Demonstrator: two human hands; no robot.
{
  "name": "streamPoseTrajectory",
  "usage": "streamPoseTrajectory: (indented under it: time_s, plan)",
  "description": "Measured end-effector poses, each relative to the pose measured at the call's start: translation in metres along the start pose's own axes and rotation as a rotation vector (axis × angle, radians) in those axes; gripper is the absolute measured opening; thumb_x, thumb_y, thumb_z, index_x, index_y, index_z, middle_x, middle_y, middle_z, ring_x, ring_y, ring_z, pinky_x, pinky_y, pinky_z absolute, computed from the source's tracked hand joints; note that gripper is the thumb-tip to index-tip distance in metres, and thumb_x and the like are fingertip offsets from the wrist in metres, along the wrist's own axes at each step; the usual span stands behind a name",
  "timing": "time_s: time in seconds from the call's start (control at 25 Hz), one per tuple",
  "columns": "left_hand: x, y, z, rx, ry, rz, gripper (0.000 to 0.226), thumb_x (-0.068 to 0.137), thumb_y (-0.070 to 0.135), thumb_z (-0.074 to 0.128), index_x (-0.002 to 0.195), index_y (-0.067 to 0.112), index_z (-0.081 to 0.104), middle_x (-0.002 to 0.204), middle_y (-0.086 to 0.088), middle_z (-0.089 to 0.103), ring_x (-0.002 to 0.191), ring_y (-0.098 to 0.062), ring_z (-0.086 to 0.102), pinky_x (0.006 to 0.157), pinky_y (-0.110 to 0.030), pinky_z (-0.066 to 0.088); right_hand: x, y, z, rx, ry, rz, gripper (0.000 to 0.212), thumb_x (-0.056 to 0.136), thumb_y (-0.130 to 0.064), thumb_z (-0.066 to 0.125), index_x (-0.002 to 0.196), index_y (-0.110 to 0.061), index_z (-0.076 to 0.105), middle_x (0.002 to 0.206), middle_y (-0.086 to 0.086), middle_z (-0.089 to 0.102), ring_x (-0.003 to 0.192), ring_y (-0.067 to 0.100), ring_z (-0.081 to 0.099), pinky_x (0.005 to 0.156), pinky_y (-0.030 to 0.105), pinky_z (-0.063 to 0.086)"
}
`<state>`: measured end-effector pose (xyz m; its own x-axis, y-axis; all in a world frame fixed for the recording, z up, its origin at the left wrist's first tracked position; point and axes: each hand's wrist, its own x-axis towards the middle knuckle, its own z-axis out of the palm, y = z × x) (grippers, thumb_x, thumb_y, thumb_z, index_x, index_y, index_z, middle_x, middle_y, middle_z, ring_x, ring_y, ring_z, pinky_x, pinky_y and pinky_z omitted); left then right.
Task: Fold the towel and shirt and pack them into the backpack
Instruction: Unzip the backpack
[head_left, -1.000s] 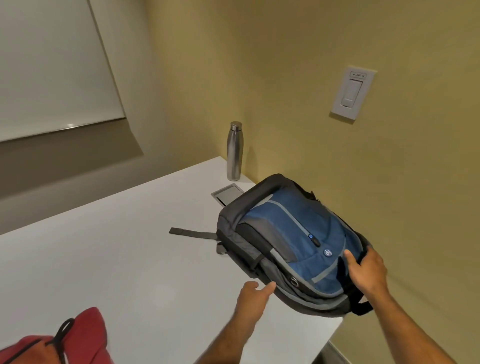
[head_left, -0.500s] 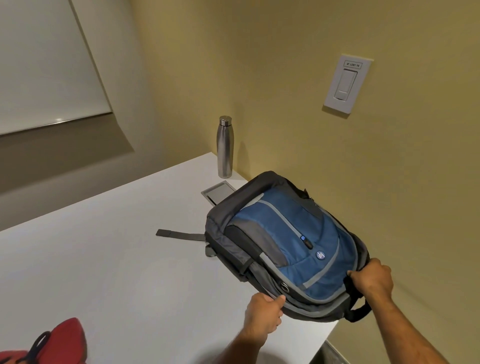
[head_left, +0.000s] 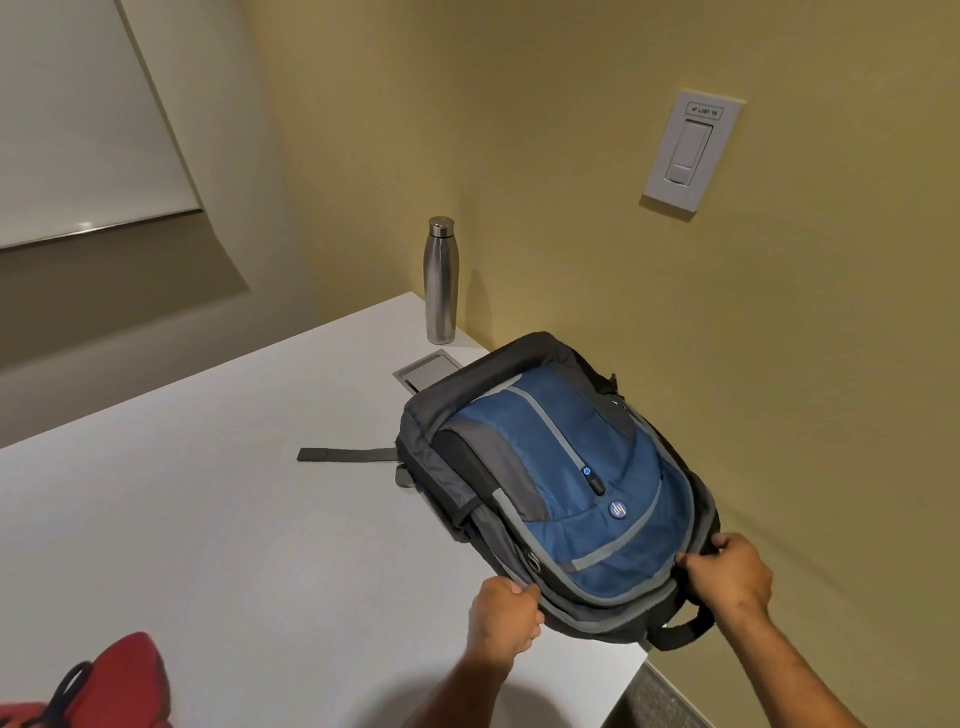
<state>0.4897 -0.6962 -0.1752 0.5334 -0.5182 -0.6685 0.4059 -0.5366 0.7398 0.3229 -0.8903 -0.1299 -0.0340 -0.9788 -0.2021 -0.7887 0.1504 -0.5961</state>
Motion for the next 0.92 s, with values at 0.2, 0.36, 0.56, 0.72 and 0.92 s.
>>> streamPoseTrajectory:
  time_s: [0.2, 0.36, 0.56, 0.72, 0.92]
  plan:
    - [0.001, -0.003, -0.056, 0.079, 0.135, 0.039, 0.018, 0.086, 0.018, 0.059, 0.071, 0.009, 0.053, 0.065, -0.013, 0.066, 0.049, -0.020, 0.057, 0.047, -0.025, 0.044, -0.077, 0.011, 0.023, 0.474, -0.056, 0.212, 0.031, 0.071, 0.001, 0.082, 0.087, -0.008, 0.057, 0.069, 0.010, 0.069, 0.050, 0.024, 0.067, 0.071, 0.045, 0.061]
    - [0.002, -0.003, -0.106, 0.176, 0.230, 0.094, 0.017, 0.083, 0.019, 0.057, 0.068, 0.009, 0.055, 0.066, -0.015, 0.070, 0.052, -0.023, 0.062, 0.052, -0.031, 0.054, -0.140, 0.004, 0.041, 0.675, -0.141, 0.285, 0.033, 0.073, 0.010, 0.078, 0.068, -0.005, 0.049, 0.049, 0.007, 0.052, 0.039, 0.019, 0.058, 0.038, 0.019, 0.051]
    - [0.003, 0.003, -0.172, 0.319, 0.357, 0.145, 0.012, 0.083, 0.016, 0.054, 0.072, 0.012, 0.059, 0.078, -0.009, 0.071, 0.073, -0.026, 0.068, 0.065, -0.031, 0.054, -0.220, -0.008, 0.082, 0.787, -0.289, 0.373, 0.036, 0.070, 0.020, 0.075, 0.067, 0.001, 0.045, 0.052, 0.021, 0.056, 0.035, 0.026, 0.060, 0.036, 0.031, 0.053]
    - [0.011, 0.006, -0.212, 0.444, 0.402, 0.149, 0.014, 0.084, 0.015, 0.055, 0.072, 0.013, 0.062, 0.077, -0.007, 0.071, 0.076, -0.027, 0.069, 0.070, -0.033, 0.056, -0.267, -0.020, 0.106, 0.823, -0.347, 0.389, 0.035, 0.068, 0.019, 0.077, 0.065, 0.003, 0.046, 0.049, 0.024, 0.059, 0.039, 0.030, 0.062, 0.037, 0.034, 0.054]
    - [0.018, 0.005, -0.226, 0.572, 0.440, 0.178, 0.016, 0.094, 0.018, 0.052, 0.085, 0.010, 0.063, 0.082, -0.004, 0.066, 0.076, -0.019, 0.061, 0.068, -0.028, 0.049, -0.286, -0.027, 0.110, 0.875, -0.412, 0.370, 0.036, 0.074, 0.018, 0.073, 0.062, 0.002, 0.043, 0.045, 0.023, 0.056, 0.037, 0.029, 0.060, 0.035, 0.035, 0.053]
